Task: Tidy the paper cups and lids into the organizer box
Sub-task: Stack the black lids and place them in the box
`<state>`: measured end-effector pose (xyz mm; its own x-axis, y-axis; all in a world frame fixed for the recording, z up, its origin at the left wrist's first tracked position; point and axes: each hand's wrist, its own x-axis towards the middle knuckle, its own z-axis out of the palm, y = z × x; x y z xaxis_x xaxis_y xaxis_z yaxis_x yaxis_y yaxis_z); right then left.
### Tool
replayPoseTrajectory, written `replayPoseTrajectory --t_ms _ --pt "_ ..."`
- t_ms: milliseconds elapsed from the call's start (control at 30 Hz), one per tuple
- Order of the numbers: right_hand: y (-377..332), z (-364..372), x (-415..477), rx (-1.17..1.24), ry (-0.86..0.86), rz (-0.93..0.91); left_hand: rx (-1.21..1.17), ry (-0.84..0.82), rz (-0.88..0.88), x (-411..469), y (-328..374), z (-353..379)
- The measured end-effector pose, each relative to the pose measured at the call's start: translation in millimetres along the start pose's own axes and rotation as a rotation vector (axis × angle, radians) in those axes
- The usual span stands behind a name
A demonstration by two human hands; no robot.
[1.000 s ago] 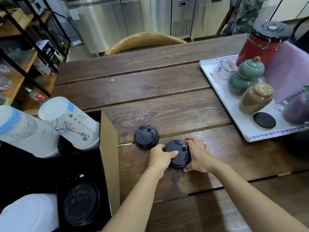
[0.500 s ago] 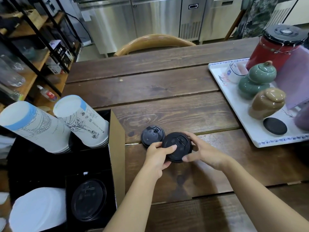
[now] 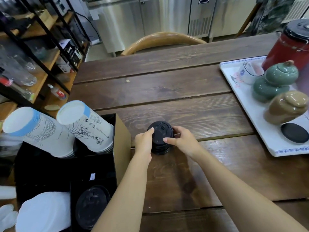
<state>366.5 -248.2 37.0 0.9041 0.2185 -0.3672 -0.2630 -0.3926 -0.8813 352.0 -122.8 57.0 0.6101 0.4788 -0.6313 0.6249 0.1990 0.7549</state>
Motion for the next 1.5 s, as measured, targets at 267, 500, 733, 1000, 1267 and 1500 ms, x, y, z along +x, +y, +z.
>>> replayPoseTrajectory --t_ms 267,500,733,1000,1267,1500 --pt "9 8 1 -0.034 -0.037 0.066 0.008 -0.008 -0.135 9 -5 -4" --pt "20 12 8 -0.017 -0.105 0.104 0.095 -0.108 -0.109 12 -7 -7" --pt "6 7 -5 0.039 -0.065 0.096 0.017 -0.218 -0.209 8 -1 -17" --pt "9 3 -24 0.280 -0.050 0.083 -0.040 -0.295 -0.217 -16 -7 -29" --pt "-7 -17 -44 0.356 -0.073 -0.076 -0.067 -0.397 -0.045 -53 3 -50" --pt "-32 -16 -74 0.441 -0.247 -0.160 0.014 -0.441 0.169 -84 17 -98"
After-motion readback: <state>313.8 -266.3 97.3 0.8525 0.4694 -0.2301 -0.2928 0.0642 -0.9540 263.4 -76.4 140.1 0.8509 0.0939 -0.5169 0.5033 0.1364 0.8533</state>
